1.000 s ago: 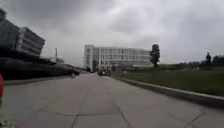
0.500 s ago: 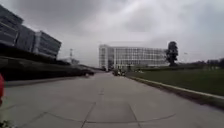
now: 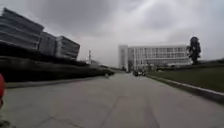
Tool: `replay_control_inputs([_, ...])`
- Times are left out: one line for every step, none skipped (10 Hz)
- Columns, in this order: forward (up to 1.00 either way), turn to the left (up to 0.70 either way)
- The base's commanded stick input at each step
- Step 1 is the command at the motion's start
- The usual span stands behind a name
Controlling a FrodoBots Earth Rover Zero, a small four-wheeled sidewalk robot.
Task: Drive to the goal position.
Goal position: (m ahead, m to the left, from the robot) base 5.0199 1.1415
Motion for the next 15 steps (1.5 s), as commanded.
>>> replay_control_inputs([0.7,0.05])
replay_control_inputs([0.7,0.0])
replay_control_inputs([0.7,0.0])
replay_control_inputs([0.7,0.0])
replay_control_inputs([0.7,0.0])
replay_control_inputs([0.7,0.0])
replay_control_inputs([0.7,0.0])
replay_control_inputs([0.7,0.0])
replay_control_inputs([0.7,0.0])
replay_control_inputs([0.7,0.0])
replay_control_inputs([0.7,0.0])
replay_control_inputs([0.7,0.0])
replay_control_inputs([0.7,0.0])
replay_control_inputs([0.7,0.0])
replay_control_inputs([0.7,0.0])
